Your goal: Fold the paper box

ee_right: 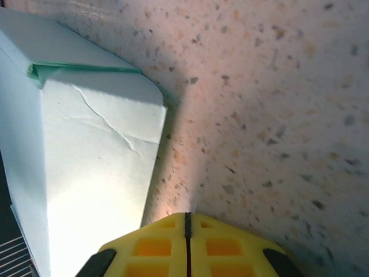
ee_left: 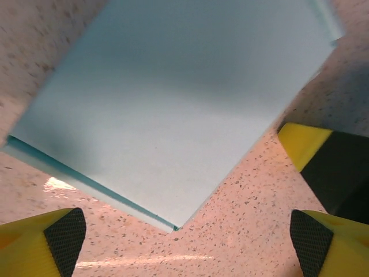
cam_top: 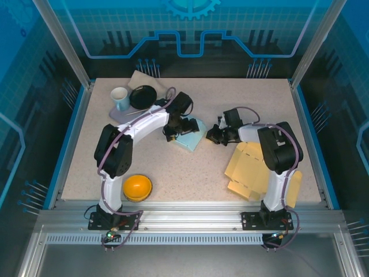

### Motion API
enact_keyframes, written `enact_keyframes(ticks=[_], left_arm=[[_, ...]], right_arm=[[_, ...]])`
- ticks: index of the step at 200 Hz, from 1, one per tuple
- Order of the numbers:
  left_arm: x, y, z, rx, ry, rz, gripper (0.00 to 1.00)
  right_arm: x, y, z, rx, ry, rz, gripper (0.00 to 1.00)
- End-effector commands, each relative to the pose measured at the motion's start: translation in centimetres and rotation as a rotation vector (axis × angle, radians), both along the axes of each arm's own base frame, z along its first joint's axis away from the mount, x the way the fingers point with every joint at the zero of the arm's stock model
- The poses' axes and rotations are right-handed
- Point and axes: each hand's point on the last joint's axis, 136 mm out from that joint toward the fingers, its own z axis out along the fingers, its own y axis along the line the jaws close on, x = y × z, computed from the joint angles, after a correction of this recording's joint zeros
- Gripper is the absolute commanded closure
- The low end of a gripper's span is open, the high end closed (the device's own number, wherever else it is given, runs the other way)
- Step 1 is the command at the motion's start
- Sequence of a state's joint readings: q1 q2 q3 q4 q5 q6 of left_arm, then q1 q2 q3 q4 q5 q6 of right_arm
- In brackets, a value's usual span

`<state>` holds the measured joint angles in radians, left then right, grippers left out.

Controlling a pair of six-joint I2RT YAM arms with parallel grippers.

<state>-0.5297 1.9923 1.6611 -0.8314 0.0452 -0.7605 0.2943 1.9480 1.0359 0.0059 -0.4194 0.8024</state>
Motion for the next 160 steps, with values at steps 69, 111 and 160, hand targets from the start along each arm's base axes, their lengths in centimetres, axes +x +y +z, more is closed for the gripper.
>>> enact_keyframes(ticks=[69, 111, 160], left_arm=[[9.3, 3.0, 1.3, -0.009, -0.317, -0.284, 0.13], [11.3, 2.1, -0.8, -0.048, -0.31, -0.318, 0.13], [11.7, 1.0, -2.5, -0.114, -0.283, -0.33, 0.13]], right_arm=[[2.0, -1.4, 1.8, -0.052, 0.02, 0.001, 0.93], [3.1, -1.1, 1.5, -0.048, 0.033, 0.008, 0.94], [3.8, -0.7, 0.9, -0.033, 0.042, 0.015, 0.93]])
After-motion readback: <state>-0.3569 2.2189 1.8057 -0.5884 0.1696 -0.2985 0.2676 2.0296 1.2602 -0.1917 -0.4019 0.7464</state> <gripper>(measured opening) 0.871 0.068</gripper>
